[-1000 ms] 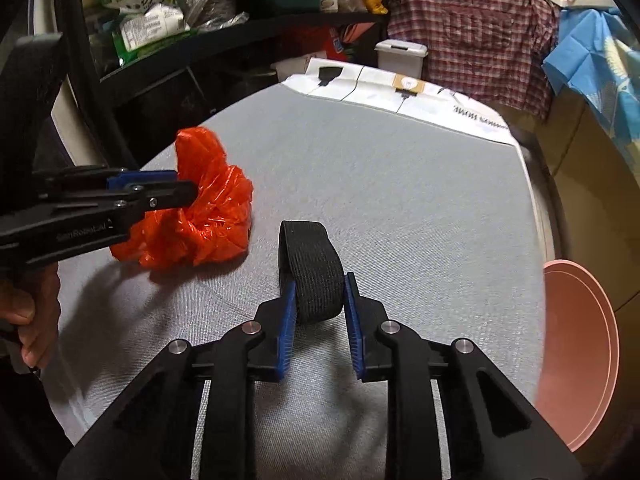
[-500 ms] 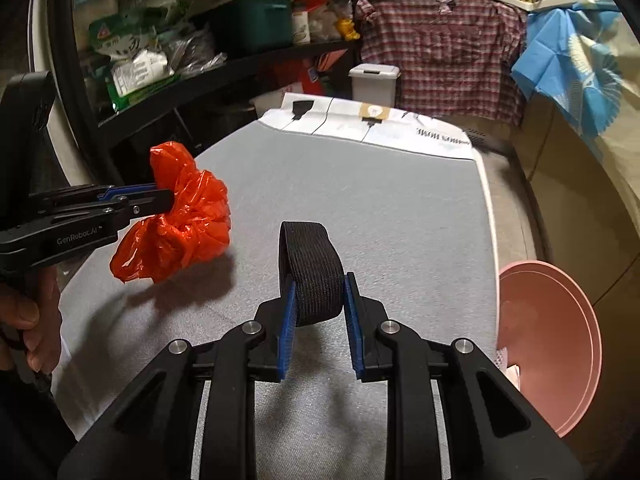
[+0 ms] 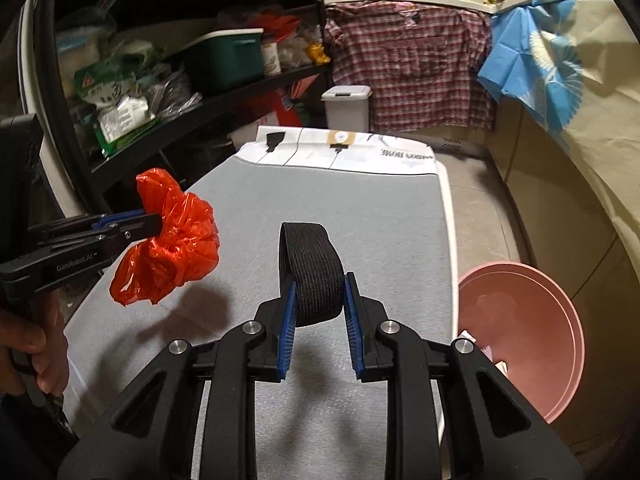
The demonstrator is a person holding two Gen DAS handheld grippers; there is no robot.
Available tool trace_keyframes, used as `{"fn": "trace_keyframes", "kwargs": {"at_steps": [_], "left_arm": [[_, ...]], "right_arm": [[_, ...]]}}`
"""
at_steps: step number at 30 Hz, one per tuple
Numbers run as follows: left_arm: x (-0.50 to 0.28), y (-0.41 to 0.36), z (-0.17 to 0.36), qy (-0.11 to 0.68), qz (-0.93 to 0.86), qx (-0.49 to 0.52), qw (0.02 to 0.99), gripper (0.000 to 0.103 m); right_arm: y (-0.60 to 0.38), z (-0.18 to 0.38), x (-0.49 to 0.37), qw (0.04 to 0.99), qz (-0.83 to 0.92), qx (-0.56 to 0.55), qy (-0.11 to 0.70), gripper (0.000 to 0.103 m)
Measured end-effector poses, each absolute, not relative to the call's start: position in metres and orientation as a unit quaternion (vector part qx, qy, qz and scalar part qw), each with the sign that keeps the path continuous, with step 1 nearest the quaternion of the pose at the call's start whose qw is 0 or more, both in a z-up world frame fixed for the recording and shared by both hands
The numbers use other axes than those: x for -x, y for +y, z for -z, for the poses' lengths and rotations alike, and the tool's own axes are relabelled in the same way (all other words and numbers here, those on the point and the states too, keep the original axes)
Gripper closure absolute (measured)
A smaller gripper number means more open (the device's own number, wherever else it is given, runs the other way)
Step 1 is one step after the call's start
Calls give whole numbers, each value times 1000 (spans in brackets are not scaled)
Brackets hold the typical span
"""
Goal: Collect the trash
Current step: 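Carry the red bag and black band over the pink bucket with both tools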
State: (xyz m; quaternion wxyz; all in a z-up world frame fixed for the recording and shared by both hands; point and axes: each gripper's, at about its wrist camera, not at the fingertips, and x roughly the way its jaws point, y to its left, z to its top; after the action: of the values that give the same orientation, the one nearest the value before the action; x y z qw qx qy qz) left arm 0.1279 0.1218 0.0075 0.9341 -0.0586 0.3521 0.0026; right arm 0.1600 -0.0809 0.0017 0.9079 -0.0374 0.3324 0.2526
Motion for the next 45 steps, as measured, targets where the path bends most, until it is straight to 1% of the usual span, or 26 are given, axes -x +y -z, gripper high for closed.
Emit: {"fn": "trace_keyframes", "kwargs": {"at_steps": [15, 33, 45], "left_arm": [[-150, 72, -22, 343, 37, 54, 937, 83], [-188, -37, -30, 336, 128, 43, 932, 83], [-212, -92, -22, 341, 167, 33, 924, 83]], "right_arm": [[-145, -23, -173, 931, -188, -11, 313, 80], [-265, -34, -199, 944, -58, -96, 309, 80], [-278, -23, -211, 940, -29, -92, 326, 80]]}}
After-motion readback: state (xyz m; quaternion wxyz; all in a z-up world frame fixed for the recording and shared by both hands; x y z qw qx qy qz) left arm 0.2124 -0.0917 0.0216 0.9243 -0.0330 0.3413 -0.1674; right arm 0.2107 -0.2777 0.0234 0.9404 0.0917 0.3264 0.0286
